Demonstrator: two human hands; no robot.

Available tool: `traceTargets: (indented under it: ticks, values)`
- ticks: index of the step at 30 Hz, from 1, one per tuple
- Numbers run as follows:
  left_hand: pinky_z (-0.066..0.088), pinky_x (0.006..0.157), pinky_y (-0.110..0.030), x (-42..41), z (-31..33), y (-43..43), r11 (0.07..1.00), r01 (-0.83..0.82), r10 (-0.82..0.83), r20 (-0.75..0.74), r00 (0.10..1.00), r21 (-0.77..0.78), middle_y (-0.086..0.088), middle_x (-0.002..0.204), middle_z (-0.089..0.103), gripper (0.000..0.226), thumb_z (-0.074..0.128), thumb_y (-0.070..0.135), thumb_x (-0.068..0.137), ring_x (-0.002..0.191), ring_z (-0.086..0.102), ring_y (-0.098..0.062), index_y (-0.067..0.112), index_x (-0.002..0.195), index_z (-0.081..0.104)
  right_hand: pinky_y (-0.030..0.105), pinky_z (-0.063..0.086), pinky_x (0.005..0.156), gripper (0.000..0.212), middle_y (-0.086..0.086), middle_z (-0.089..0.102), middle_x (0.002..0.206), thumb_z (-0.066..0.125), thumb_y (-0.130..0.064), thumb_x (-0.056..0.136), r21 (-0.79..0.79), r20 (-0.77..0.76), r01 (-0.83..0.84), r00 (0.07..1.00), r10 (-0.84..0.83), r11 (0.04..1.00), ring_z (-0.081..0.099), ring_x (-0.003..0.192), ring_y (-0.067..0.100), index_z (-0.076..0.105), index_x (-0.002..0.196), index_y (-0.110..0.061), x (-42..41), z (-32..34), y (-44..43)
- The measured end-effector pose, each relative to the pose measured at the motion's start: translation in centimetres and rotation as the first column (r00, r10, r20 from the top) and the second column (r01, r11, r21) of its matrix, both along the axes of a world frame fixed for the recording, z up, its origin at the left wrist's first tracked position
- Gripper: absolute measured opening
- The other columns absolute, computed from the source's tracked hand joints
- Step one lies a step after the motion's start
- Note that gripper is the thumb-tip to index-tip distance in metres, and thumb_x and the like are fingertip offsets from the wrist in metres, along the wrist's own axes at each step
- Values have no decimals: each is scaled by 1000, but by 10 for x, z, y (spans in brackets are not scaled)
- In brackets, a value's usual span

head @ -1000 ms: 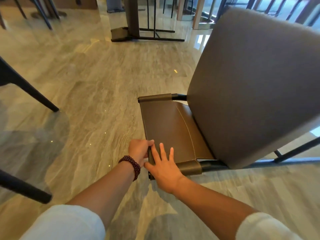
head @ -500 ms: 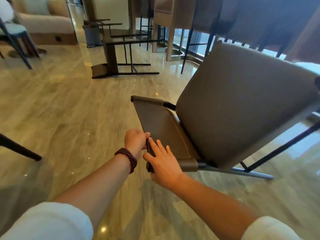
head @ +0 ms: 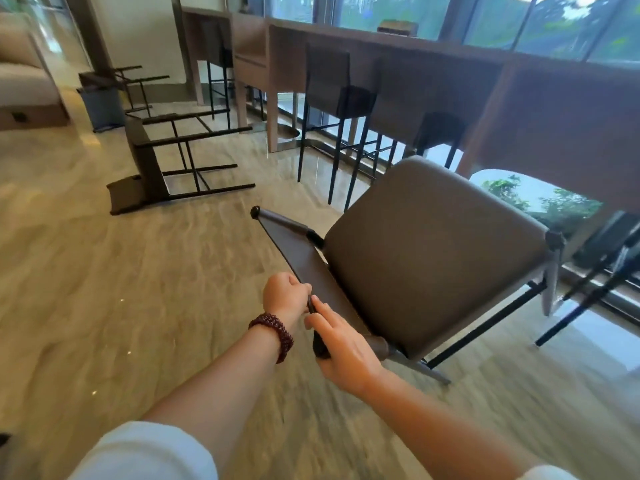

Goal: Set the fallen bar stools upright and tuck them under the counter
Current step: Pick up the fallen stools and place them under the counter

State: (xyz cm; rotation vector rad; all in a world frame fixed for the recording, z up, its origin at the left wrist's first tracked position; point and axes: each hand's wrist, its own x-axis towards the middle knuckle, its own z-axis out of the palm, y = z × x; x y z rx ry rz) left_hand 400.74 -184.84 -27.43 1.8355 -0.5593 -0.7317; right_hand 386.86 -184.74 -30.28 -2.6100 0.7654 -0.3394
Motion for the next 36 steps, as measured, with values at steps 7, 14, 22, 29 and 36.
traceTargets:
  ticks: [7,14,22,29,36]
  values:
    - [60,68,-41,-47,79,-77,990,100,-102,17,995,98,-14,76,68,16,65,4,80,69,69,-25,6,69,54,27,41,90,87,0,40,149,56,-3,81,1,-43,101,994,-101,995,47,125,24,13,152,-28,-53,85,-71]
    - [58,53,-23,-65,126,-130,937,315,-316,-17,948,149,-22,99,65,10,49,-2,89,66,70,-25,1,84,56,33,46,86,93,6,60,119,63,-21,82,135,-196,205,965,-176,969,59,105,28,2,152,-28,-89,132,-123]
    - [56,74,-31,-70,178,-210,655,654,-755,360,548,379,-9,94,69,15,52,6,86,86,67,-21,11,88,66,34,45,94,102,3,52,132,69,-48,79,43,-315,238,925,-213,970,50,120,23,0,152,-33,-135,181,-194]
    - [46,91,-33,-86,209,-294,517,596,-668,725,-169,615,-1,111,50,39,50,7,79,107,51,-22,19,117,53,33,43,89,92,1,56,126,63,-44,86,-79,-382,388,839,-388,918,49,112,22,-4,149,-43,-186,226,-243]
    - [8,120,-38,-124,221,-351,432,541,-624,672,-398,722,-1,136,46,56,52,11,86,135,35,-17,20,139,38,35,50,78,74,-3,60,121,54,-39,90,-243,-469,502,688,-554,830,51,110,24,13,150,-36,-219,239,-284]
